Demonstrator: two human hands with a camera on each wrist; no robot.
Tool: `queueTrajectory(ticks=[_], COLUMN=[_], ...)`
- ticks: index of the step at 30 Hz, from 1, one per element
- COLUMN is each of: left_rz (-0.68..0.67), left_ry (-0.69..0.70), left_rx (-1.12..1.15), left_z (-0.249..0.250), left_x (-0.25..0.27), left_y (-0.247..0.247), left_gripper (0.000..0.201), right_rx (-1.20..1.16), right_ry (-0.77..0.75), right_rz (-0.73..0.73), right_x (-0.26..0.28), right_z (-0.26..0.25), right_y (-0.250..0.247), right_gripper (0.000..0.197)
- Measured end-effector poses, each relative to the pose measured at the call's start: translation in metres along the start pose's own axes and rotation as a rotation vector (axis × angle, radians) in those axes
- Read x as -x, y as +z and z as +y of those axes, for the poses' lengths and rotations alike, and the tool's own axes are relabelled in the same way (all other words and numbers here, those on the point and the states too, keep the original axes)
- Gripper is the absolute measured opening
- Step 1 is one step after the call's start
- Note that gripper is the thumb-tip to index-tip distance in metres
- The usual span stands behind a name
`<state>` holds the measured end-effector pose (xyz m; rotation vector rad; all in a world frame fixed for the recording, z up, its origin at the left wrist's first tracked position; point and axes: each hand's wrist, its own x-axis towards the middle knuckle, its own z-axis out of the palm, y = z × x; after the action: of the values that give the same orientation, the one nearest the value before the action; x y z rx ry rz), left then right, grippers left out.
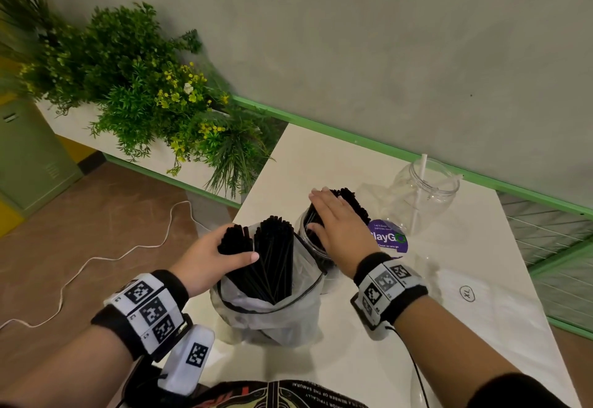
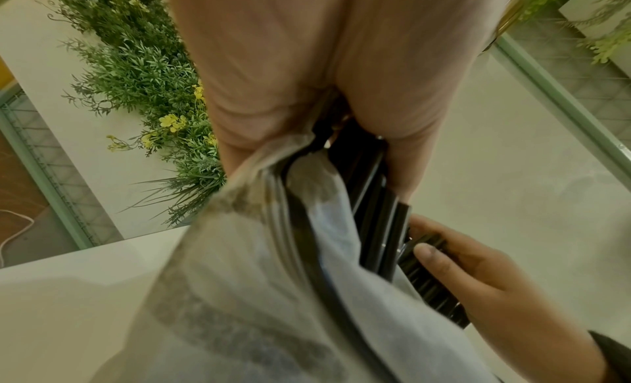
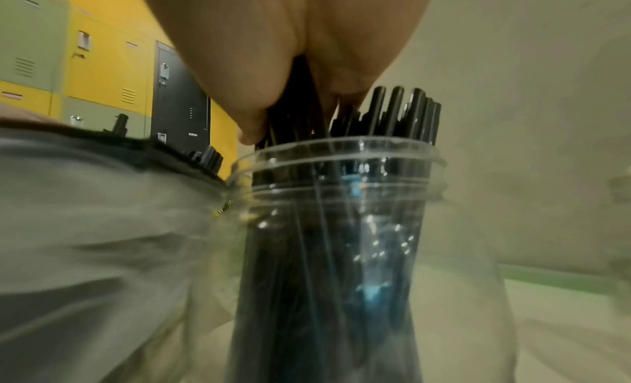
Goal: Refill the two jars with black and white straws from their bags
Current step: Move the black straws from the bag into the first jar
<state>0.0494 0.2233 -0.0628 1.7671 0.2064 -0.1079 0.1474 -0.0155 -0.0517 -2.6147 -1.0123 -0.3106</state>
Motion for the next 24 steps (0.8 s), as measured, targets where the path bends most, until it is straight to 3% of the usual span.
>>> queueTrajectory(ticks=[3,7,11,15,19,24], left_rz=[0.0,0.0,-0.005,-0.012,-0.016,-0.017], left_ry=[0.0,-0.004,-0.005,-0.01,-0.004,0.014], left_rx=[-0.002,0.01,0.006,0.02,0.026,0.011], left_z=[0.0,-0.001,0.0,0.001,0.002,0.002], left_x=[0.0,0.001,0.001,0.0,0.0,0.001], left_y=[-0.001,-0.002,-0.003,-0.002,-0.001,-0.002], left_gripper=[0.028,0.027,0.028,0.031,0.029,0.027], right_rx=[0.036,0.157,0.211,0.137,0.041,-0.045], right_ry=[-0.052,0.008,0.03,0.069,0.142,0.16], right_rz=[0.049,-0.12,-0.125,-0.264,-0.135,0.046], right_x=[-0.006,-0.003,-0.013,-0.028,-0.034,-0.045], right_z=[0.015,0.032,0.034,0.029,0.019,0.022], right_y=[-0.005,-0.011,-0.017,-0.014,-0.006,-0.021], right_gripper=[0.051,0.06,0.057,0.061,0.04,0.033])
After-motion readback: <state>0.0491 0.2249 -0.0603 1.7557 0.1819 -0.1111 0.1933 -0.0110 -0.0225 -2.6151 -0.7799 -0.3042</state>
